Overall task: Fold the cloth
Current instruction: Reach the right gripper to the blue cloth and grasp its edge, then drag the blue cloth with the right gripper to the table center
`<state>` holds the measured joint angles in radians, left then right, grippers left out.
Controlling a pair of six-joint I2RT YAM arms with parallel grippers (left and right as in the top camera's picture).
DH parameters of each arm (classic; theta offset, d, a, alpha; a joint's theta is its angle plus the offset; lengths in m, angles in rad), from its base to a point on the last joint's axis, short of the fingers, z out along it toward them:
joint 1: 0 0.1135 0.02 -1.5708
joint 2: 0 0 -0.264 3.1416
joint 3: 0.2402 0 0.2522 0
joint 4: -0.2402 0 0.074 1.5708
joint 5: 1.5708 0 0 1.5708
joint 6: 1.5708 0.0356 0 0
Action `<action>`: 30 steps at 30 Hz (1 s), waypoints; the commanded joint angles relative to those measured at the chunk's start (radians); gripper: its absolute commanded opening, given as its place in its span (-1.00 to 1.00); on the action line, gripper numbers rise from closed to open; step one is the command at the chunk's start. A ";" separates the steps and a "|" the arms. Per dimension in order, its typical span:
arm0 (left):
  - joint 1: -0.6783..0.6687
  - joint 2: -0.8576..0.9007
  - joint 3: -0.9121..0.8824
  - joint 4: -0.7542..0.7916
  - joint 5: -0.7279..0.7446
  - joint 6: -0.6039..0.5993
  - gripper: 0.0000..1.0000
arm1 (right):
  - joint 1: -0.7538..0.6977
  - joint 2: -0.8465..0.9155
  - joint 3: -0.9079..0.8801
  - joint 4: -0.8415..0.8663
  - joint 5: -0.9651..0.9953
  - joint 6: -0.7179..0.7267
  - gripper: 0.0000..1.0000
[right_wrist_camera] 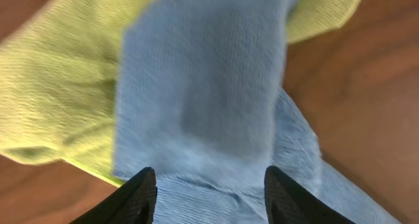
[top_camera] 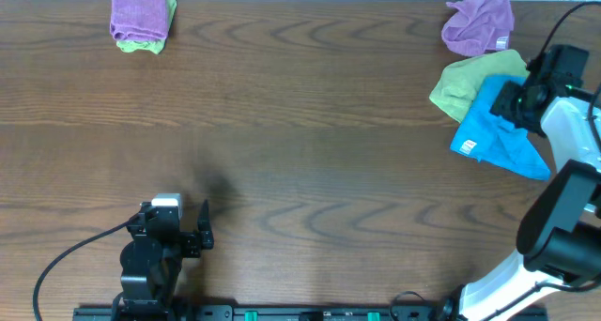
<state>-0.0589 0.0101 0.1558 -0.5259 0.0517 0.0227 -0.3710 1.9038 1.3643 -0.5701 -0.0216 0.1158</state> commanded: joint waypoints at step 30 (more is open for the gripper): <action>0.006 -0.006 -0.013 0.003 -0.006 -0.008 0.91 | 0.143 -0.239 0.286 -0.240 -0.033 -0.110 -0.97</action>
<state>-0.0589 0.0101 0.1558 -0.5259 0.0517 0.0227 -0.2825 1.7214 1.6115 -0.7967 -0.0353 0.0414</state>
